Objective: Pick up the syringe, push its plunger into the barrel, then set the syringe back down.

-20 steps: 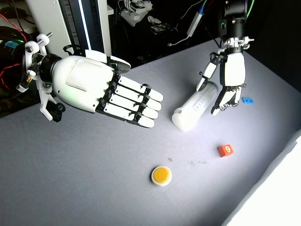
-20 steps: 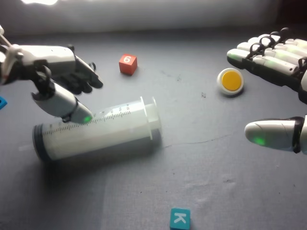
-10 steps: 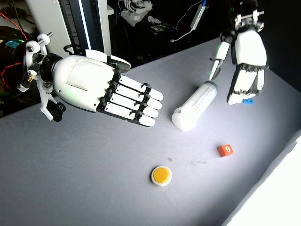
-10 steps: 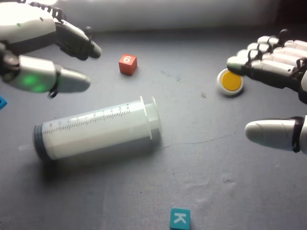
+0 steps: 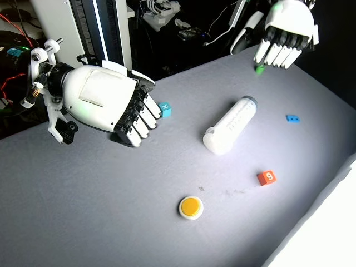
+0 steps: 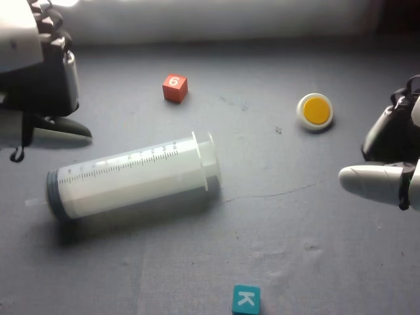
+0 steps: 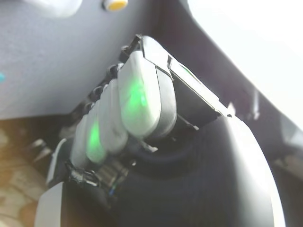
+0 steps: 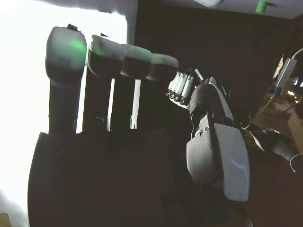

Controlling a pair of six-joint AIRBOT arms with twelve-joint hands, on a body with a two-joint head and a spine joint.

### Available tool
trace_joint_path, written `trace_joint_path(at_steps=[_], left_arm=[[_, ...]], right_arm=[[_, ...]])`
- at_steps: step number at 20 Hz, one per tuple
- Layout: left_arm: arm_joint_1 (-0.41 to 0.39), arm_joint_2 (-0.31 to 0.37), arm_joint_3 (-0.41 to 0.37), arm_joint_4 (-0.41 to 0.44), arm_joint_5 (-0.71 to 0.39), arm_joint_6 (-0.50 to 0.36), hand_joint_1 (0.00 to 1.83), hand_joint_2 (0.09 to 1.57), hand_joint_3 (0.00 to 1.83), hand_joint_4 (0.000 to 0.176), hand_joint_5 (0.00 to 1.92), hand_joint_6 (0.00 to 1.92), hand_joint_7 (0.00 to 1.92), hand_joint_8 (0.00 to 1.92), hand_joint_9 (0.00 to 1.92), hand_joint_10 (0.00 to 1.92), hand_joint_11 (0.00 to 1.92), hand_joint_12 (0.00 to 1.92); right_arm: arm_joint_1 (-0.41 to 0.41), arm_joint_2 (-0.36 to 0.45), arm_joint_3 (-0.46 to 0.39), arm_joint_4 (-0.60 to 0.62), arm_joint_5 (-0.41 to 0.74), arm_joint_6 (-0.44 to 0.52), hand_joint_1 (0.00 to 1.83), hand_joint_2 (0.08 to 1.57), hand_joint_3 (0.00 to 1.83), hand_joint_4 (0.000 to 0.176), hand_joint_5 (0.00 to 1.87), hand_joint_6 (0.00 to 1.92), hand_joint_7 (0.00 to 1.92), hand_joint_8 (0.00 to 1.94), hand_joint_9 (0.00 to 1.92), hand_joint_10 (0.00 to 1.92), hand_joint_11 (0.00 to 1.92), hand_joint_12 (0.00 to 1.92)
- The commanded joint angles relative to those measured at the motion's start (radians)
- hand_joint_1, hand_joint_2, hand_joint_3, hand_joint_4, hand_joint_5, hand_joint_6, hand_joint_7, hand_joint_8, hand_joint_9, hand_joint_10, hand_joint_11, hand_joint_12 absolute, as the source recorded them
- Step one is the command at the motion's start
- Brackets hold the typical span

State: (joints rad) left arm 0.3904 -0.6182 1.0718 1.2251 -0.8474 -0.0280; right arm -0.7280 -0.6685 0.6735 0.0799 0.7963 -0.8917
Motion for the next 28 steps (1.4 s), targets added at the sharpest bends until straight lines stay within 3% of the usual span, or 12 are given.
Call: trace_joint_path(at_steps=[1,3,7,10,13,16,20,26,27,28], left_arm=[[-0.013,0.011,0.0,-0.055,-0.084,0.006,1.09,1.36,0.0,0.042,1.64,1.92,1.73,1.92,1.78,1.92,1.81,1.92],[-0.004,0.03,-0.018,-0.04,-0.128,0.02,1.2,1.39,0.01,0.043,1.6,1.92,1.69,1.92,1.78,1.92,1.83,1.92],[-0.032,0.041,-0.026,0.032,-0.248,0.036,1.17,1.38,0.01,0.059,1.6,1.92,1.69,1.92,1.77,1.92,1.81,1.92],[-0.029,0.044,-0.014,0.035,-0.289,0.038,1.22,1.37,0.0,0.052,1.6,1.92,1.68,1.92,1.76,1.92,1.81,1.92],[-0.022,0.045,-0.006,0.046,-0.303,0.038,1.14,1.39,0.01,0.051,1.59,1.92,1.68,1.92,1.75,1.92,1.79,1.92],[-0.02,0.036,0.021,0.043,-0.414,0.038,1.11,1.4,0.01,0.073,1.6,1.92,1.68,1.92,1.76,1.92,1.8,1.92],[-0.002,0.041,0.018,0.054,-0.476,0.033,1.1,1.41,0.01,0.067,1.6,1.92,1.69,1.92,1.76,1.92,1.79,1.92],[0.012,0.042,0.022,0.027,-0.505,0.119,1.1,1.4,0.0,0.05,1.6,1.92,1.68,1.92,1.73,1.92,1.75,1.92],[0.013,0.041,0.022,0.027,-0.507,0.119,1.09,1.4,0.0,0.045,1.59,1.92,1.67,1.92,1.73,1.92,1.74,1.92],[0.016,0.041,0.02,0.025,-0.507,0.121,1.08,1.41,0.01,0.038,1.6,1.92,1.67,1.92,1.72,1.92,1.74,1.92]], right_arm=[[0.007,0.002,-0.002,-0.003,0.117,0.002,0.65,1.44,0.02,0.046,1.56,1.92,1.72,1.94,1.82,1.92,1.91,1.92],[0.008,0.002,-0.002,-0.003,0.118,0.002,0.87,1.45,0.0,0.042,1.35,1.92,1.56,1.94,1.67,1.92,1.85,1.92],[0.008,0.002,-0.002,-0.006,0.12,0.0,0.85,1.45,0.0,0.04,1.33,1.92,1.53,1.94,1.62,1.92,1.75,1.92],[0.008,0.001,-0.002,-0.011,0.122,0.0,0.81,1.47,0.01,0.039,1.34,1.92,1.51,1.94,1.59,1.92,1.71,1.92],[0.008,0.001,-0.002,-0.012,0.124,0.0,0.82,1.46,0.0,0.046,1.32,1.92,1.47,1.94,1.56,1.92,1.68,1.92],[0.008,0.001,-0.002,-0.012,0.127,0.0,0.76,1.47,0.0,0.043,1.33,1.92,1.46,1.94,1.54,1.92,1.67,1.92],[0.008,0.001,-0.002,-0.012,0.145,0.0,0.77,1.46,0.0,0.061,1.3,1.92,1.41,1.94,1.5,1.92,1.63,1.92],[0.009,0.0,-0.002,-0.016,0.146,0.0,0.85,1.41,0.0,0.096,1.27,1.92,1.4,1.94,1.48,1.92,1.62,1.92],[0.009,0.0,-0.002,-0.017,0.146,0.0,0.81,1.44,0.0,0.11,1.26,1.92,1.39,1.94,1.48,1.92,1.62,1.92],[0.009,0.0,-0.003,-0.017,0.146,0.0,0.8,1.44,0.0,0.163,1.26,1.92,1.39,1.94,1.48,1.92,1.62,1.92]])
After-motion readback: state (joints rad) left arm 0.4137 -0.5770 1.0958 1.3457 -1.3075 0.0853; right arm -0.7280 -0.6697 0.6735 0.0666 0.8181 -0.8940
